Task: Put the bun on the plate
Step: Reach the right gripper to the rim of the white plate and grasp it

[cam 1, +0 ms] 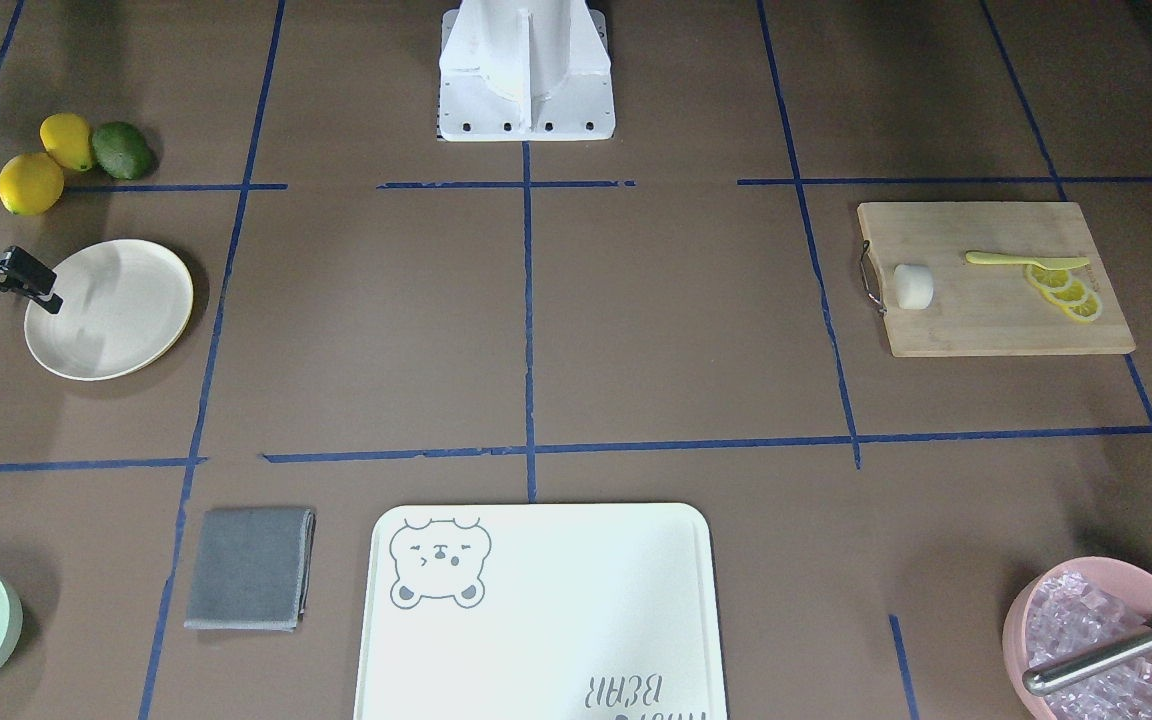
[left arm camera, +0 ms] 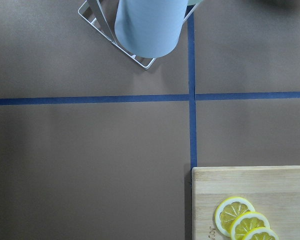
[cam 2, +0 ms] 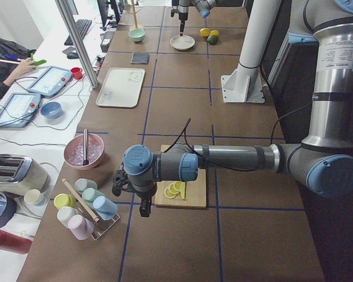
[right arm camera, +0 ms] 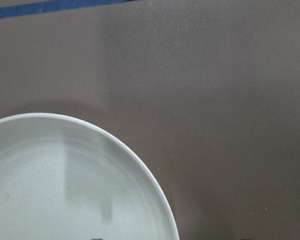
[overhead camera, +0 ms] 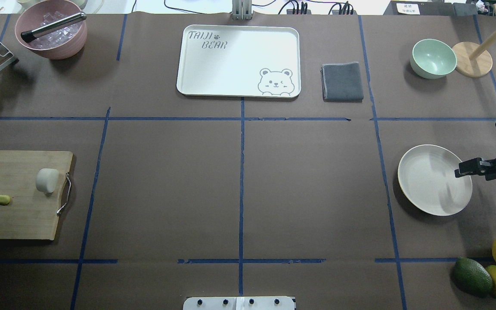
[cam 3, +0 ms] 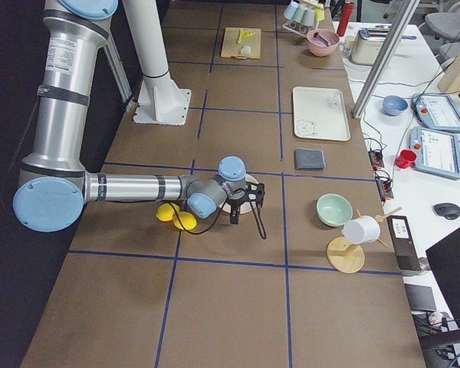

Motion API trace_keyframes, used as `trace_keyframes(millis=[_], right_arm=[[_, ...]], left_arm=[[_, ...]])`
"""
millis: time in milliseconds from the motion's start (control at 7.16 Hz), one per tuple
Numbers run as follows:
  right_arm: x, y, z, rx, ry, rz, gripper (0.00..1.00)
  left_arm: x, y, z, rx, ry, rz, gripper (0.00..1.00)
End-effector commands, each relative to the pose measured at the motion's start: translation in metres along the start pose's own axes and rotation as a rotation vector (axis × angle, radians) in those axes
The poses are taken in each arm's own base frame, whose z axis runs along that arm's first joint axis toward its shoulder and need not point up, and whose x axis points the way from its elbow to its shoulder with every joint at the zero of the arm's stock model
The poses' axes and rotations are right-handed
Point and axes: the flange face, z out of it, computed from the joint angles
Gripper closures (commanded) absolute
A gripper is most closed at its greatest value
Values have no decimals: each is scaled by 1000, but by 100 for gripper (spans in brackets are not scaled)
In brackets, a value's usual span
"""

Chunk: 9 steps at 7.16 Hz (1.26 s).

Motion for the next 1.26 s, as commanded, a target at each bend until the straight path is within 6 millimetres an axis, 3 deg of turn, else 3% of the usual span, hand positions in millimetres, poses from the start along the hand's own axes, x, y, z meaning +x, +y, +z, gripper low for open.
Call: trace_keyframes(millis=[0,140,279,559,699,838,1118], right_arm=[[3,2,8,-16,7,2,12],[3,3,8,-19,6,2,20],[3,3,8,-19,6,2,35],[3,3,7,-19,5,3,85],[3,3,6,-18,4,1,97],[0,3,4,-14,-1,-2,100],[-29,7,-29,25,-57,-19,100]], left_arm=[[1,-1,0,1,0,2,0],[1,-2,-1,3,0,2,0],[1,-2,-1,1,0,2,0],[2,-3,-2,4,0,5,0],[3,-4,-3,5,0,6,0],[3,-5,-3,6,0,7,0],[4,-5,-3,6,0,7,0]])
